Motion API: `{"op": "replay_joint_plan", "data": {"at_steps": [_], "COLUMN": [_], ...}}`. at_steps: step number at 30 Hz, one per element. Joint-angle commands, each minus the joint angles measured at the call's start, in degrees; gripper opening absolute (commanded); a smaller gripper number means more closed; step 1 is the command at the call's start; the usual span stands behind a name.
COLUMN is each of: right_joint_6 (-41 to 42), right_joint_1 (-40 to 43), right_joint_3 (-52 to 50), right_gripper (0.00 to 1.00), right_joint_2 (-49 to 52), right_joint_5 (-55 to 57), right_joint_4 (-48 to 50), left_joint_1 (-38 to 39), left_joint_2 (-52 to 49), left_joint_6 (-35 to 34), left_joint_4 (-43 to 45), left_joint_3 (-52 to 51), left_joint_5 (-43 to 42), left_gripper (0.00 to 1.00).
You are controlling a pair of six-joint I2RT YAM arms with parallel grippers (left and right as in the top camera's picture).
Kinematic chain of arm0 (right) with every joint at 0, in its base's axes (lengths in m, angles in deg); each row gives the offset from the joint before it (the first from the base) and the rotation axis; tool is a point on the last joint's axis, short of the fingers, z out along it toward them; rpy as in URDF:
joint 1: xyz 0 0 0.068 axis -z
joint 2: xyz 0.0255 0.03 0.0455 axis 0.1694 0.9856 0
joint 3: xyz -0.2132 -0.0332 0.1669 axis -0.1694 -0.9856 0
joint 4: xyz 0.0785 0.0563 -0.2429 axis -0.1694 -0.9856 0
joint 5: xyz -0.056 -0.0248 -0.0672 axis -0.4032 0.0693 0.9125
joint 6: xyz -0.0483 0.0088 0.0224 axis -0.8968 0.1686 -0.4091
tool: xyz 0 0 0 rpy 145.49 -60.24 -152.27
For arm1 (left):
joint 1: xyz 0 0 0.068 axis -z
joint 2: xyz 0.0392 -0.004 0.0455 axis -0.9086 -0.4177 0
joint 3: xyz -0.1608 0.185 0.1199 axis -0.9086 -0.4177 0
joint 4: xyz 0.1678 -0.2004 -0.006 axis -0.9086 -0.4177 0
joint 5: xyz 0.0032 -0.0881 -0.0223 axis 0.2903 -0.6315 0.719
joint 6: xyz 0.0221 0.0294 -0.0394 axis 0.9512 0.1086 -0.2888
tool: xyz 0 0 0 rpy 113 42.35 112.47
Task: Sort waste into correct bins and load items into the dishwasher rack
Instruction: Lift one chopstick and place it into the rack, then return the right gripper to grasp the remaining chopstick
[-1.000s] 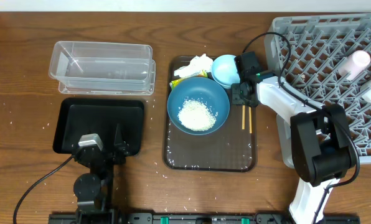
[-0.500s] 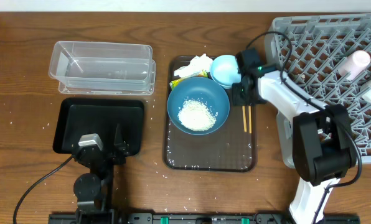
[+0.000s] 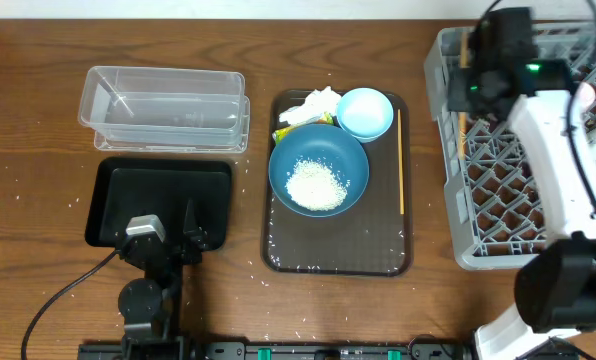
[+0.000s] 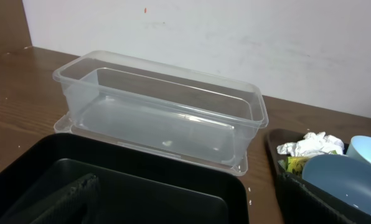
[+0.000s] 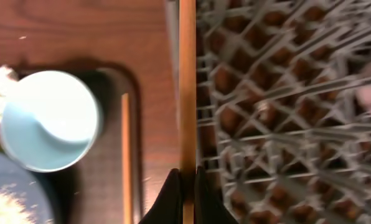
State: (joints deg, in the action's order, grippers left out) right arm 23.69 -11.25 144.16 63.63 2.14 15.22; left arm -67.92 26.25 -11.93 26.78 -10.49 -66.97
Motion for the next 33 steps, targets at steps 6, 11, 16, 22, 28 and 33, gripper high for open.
{"op": "replay_joint_plan", "data": {"at_steps": [6,11,16,22,28,33], "right_joint_6": [-16.5,-16.5,-14.8,-13.2,-11.4,-11.3], "right_joint_1": [4.6,5.3,5.2,5.2,4.2,2.3], "right_joint_3": [0.3,0.2,0.2,0.2,0.3,0.2], "right_gripper": [0.01,0.02,0.14,0.22,0.25,0.28], "right_joint_2": [2.4,4.2,5.5,5.7,5.7,5.7], "right_joint_5": [-8.0,-9.6,-13.0,-13.0,-16.1,-22.8], "right_joint_4": [3.3,6.0,6.3,5.2,3.0,-1.0], "left_joint_1": [-0.3,-0.3,-0.3,-0.3,-0.3,-0.3], "left_joint_2": [0.2,0.2,0.2,0.2,0.2,0.2], "left_joint_6": [-0.7,-0.7,-0.7,-0.7,-0.7,-0.7], "left_joint_4": [-2.0,-2.0,-2.0,-2.0,-2.0,-2.0], "left_joint_3": [-1.2,-1.2,-1.2,-1.2,-1.2,-1.2], "left_joint_5": [1.1,1.1,1.1,1.1,1.1,1.1], "left_gripper": [0.92,0.92,0.92,0.92,0.92,0.92]}}
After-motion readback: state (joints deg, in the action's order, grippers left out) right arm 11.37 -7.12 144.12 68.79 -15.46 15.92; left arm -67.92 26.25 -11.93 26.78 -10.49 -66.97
